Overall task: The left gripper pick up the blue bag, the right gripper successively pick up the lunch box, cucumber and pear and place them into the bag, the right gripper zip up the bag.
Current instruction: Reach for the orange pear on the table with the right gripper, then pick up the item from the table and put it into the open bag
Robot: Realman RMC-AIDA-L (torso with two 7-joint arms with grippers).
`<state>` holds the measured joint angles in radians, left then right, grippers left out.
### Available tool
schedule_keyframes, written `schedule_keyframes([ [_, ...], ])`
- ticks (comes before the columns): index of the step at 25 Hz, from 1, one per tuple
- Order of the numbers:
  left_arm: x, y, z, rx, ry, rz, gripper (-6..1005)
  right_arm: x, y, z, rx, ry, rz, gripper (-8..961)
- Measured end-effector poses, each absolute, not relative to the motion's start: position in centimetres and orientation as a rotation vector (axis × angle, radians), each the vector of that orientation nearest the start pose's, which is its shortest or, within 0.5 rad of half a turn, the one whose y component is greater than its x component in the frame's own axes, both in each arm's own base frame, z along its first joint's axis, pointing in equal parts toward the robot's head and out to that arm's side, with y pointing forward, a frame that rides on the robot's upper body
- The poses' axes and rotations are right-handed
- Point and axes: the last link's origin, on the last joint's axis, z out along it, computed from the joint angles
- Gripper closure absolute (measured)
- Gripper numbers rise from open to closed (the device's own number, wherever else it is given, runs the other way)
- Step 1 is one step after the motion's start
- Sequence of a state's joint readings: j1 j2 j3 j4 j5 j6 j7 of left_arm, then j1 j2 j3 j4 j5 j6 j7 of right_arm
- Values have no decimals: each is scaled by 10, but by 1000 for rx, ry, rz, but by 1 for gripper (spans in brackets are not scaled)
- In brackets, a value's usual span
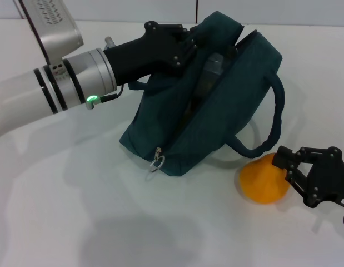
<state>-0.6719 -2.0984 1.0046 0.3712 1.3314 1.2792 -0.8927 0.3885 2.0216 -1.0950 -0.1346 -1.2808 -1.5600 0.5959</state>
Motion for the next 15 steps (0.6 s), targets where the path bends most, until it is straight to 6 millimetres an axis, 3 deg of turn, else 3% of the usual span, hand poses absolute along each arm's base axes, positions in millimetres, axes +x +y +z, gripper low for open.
schedule_keyframes([
  [15,-197,378,-42,-2445,-236,-966,921,298,262,-36,-2461,319,971,900],
])
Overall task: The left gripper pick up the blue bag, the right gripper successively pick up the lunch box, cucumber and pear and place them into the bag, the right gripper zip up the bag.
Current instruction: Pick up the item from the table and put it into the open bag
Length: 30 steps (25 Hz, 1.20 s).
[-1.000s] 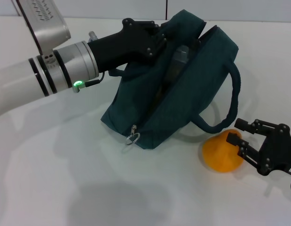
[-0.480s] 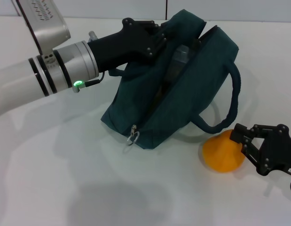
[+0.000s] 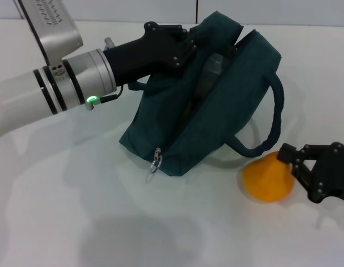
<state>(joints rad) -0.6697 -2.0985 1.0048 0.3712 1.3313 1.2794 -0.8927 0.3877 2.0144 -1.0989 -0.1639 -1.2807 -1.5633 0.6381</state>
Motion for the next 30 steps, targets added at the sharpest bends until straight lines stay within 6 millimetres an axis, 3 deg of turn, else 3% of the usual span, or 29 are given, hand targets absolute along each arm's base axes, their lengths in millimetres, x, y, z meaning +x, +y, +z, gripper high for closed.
schedule_keyframes([
  [2,-197,378,-42,-2446,-237,-968,921,298,260,-30,-2444,294,990,939],
  [12,-194,371,-39,-2487,-189,-995,922,278,257,22,-2303,87,1292,917],
  [16,-197,369,-40,-2480,-180,-984,922,254,276,34,-2280,31,1413,909],
  [22,-196,371,-40,-2479,-175,-979,922,202,317,42,-2283,-20,1589,896],
  [27,-194,372,-40,-2471,-151,-976,921,163,348,39,-2347,-9,1633,885],
  [30,-192,374,-40,-2464,-136,-982,921,154,356,32,-2396,26,1609,878],
])
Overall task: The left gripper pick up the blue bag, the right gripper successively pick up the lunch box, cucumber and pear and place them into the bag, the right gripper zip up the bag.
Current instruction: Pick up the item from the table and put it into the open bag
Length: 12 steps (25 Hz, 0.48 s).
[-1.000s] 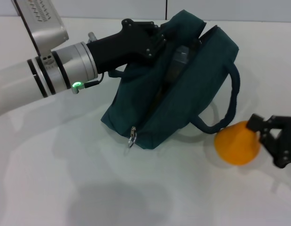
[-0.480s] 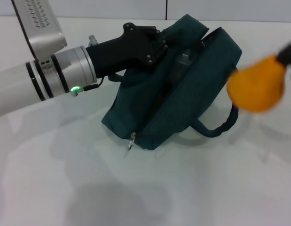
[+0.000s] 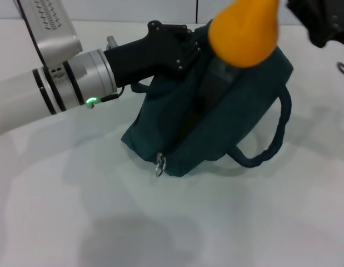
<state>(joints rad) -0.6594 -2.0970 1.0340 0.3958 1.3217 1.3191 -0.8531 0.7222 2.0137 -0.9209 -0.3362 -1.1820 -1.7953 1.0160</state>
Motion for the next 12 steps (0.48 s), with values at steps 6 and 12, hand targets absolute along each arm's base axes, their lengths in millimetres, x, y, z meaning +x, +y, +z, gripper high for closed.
schedule_keyframes([
  [6,-188,376,-39,-2458,-128,-993,921,158,360,18,-2453,77,1503,866],
  [12,-187,377,-38,-2454,-124,-998,921,163,362,-7,-2566,137,1338,853],
])
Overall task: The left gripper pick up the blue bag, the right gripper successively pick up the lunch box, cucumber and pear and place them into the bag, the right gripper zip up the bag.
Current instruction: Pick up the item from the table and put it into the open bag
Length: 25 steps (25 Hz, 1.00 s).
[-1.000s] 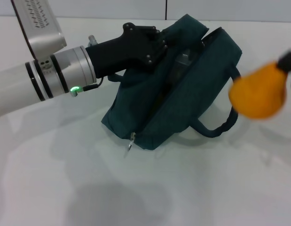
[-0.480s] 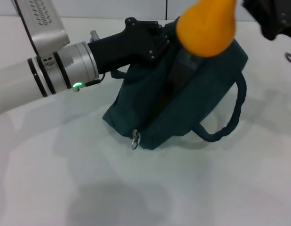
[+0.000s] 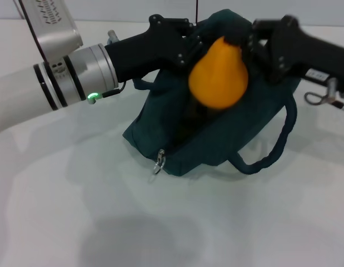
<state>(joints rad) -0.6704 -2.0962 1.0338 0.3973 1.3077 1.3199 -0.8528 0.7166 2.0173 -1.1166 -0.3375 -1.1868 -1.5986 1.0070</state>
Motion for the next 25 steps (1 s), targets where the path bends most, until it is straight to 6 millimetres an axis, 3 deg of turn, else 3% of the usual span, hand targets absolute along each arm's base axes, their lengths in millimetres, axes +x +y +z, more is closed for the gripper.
schedule_keyframes([
  [15,-183,377,-42,-2468,-117,-1001,922,173,356,-41,-2690,204,1154,820],
  [22,-183,376,-44,-2478,-108,-995,921,176,352,-32,-2642,234,1230,805],
  [25,-183,376,-43,-2469,-116,-999,921,184,339,-13,-2570,207,1342,571],
])
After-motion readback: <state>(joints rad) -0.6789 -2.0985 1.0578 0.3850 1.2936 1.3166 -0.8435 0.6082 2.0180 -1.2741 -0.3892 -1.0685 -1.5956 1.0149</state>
